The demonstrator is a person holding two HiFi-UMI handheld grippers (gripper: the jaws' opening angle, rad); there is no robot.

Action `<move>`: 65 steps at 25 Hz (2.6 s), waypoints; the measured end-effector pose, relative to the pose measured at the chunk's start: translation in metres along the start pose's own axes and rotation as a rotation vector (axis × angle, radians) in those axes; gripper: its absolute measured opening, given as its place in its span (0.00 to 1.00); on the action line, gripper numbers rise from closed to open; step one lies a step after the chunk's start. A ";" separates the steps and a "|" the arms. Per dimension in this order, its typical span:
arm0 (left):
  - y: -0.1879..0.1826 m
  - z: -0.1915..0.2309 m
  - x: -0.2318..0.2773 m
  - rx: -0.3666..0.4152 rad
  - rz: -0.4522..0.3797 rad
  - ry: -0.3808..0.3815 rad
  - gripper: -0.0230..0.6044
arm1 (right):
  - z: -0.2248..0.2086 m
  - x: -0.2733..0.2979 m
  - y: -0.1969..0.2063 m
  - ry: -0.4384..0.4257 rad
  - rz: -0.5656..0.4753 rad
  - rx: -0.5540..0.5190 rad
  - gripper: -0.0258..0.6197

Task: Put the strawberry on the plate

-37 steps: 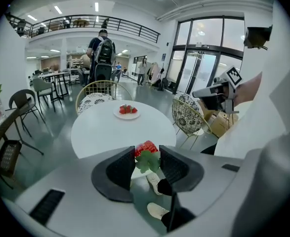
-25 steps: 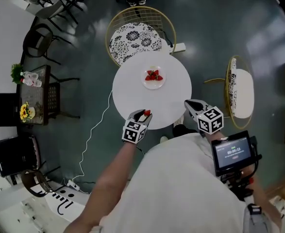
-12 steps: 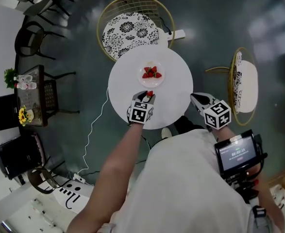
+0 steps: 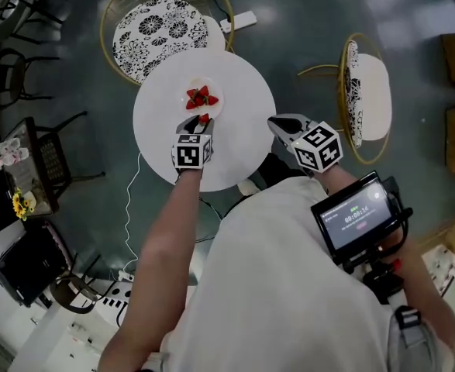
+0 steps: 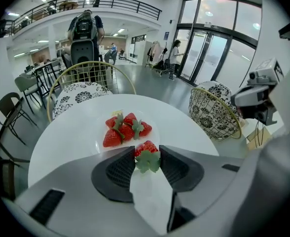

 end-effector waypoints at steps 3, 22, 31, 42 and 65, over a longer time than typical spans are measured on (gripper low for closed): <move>0.001 -0.002 0.010 -0.021 0.008 0.002 0.29 | -0.005 0.004 -0.001 -0.008 0.001 0.008 0.05; -0.002 0.013 0.032 -0.025 0.035 -0.060 0.29 | -0.027 -0.001 -0.003 -0.002 0.025 0.016 0.05; 0.002 0.021 0.013 -0.090 -0.032 -0.099 0.29 | -0.021 0.004 0.001 -0.040 0.046 -0.013 0.05; -0.003 -0.001 -0.022 -0.135 -0.155 -0.101 0.29 | -0.016 0.010 -0.001 -0.090 0.030 -0.043 0.05; 0.110 -0.107 -0.178 -0.258 -0.431 -0.073 0.05 | 0.087 -0.051 0.036 -0.192 -0.036 -0.234 0.05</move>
Point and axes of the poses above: the fingertips, and each gripper's own axes: x forward along the fingers, z to its left, y out of its underside, the point moved 3 cm from there along -x, backward along the fingers, and after that the axes turned 1 degree about -x, right-handed, at the moved point
